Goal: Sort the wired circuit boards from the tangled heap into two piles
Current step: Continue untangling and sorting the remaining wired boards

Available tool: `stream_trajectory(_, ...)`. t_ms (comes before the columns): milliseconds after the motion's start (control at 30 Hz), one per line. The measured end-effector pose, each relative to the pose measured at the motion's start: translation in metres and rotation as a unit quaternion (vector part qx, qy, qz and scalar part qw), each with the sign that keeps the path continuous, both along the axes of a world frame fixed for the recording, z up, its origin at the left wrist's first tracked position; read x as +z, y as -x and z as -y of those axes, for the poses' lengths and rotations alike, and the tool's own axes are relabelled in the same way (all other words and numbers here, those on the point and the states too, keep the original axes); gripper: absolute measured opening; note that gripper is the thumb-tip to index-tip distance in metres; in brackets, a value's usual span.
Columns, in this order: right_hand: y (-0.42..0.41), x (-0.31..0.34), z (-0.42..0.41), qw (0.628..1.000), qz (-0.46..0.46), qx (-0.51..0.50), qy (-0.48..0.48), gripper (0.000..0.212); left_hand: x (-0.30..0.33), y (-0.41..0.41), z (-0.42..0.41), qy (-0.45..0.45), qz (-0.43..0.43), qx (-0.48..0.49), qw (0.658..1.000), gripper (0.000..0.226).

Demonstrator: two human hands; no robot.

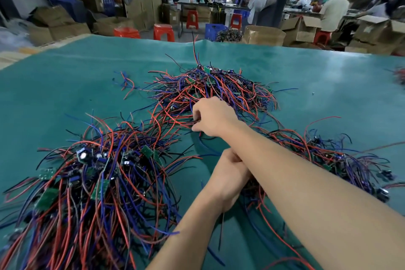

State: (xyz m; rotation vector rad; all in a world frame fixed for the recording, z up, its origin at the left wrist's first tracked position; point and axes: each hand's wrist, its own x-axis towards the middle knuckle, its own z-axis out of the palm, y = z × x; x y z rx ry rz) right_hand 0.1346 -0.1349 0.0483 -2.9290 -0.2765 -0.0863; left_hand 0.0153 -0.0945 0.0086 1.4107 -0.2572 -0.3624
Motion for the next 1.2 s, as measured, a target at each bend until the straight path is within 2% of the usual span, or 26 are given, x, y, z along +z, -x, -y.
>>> stream_trajectory(67, 0.001, 0.0, 0.012, 1.0, 0.01, -0.001, -0.026, 0.021, 0.0, -0.002, 0.001, 0.022, -0.007, -0.014, 1.0, 0.02)
stream_trajectory(167, 0.004, -0.002, 0.031, 0.998, 0.031, 0.006, -0.055, 0.014, -0.006, -0.003, 0.0, 0.07, -0.012, -0.05, 0.996, 0.027)
stream_trajectory(267, 0.008, -0.007, 0.05, 0.993, 0.064, 0.004, -0.101, 0.013, -0.008, -0.005, 0.004, 0.071, -0.014, -0.055, 0.996, 0.025)
stream_trajectory(433, 0.024, -0.005, 0.075, 0.963, 0.145, -0.014, -0.225, 0.017, -0.011, -0.007, 0.009, 0.105, -0.037, -0.042, 0.993, 0.022)
stream_trajectory(500, 0.036, 0.001, 0.083, 0.933, 0.168, -0.032, -0.318, 0.016, -0.01, -0.007, 0.01, 0.107, -0.047, -0.038, 0.992, 0.02)
stream_trajectory(600, 0.064, 0.016, 0.093, 0.847, 0.209, -0.042, -0.487, 0.006, -0.009, -0.007, 0.01, 0.13, -0.068, -0.026, 0.989, 0.019)
stream_trajectory(667, 0.086, 0.019, 0.098, 0.807, 0.25, -0.038, -0.533, 0.004, -0.008, -0.008, 0.01, 0.143, -0.082, -0.017, 0.986, 0.02)
stream_trajectory(733, 0.11, 0.01, 0.099, 0.818, 0.289, -0.04, -0.495, 0.001, -0.006, -0.009, 0.01, 0.158, -0.102, -0.011, 0.982, 0.032)
stream_trajectory(833, 0.141, -0.015, 0.096, 0.871, 0.356, -0.028, -0.337, 0.01, -0.003, -0.011, 0.009, 0.193, -0.136, -0.017, 0.972, 0.05)
stream_trajectory(900, 0.148, -0.028, 0.095, 0.892, 0.381, 0.002, -0.242, 0.014, -0.004, -0.012, 0.008, 0.207, -0.144, -0.026, 0.967, 0.047)
stream_trajectory(967, 0.148, -0.034, 0.096, 0.906, 0.375, 0.024, -0.194, 0.017, -0.006, -0.011, 0.008, 0.211, -0.134, -0.021, 0.968, 0.035)
stream_trajectory(1033, 0.146, -0.035, 0.098, 0.914, 0.35, 0.011, -0.206, 0.021, -0.009, -0.011, 0.008, 0.221, -0.115, -0.01, 0.968, 0.028)
stream_trajectory(1100, 0.145, -0.036, 0.099, 0.912, 0.309, -0.01, -0.268, 0.027, -0.011, -0.012, 0.007, 0.223, -0.096, -0.007, 0.97, 0.017)
stream_trajectory(1200, 0.145, -0.035, 0.1, 0.876, 0.238, -0.051, -0.416, 0.018, -0.014, -0.012, 0.007, 0.19, -0.072, -0.008, 0.979, 0.021)
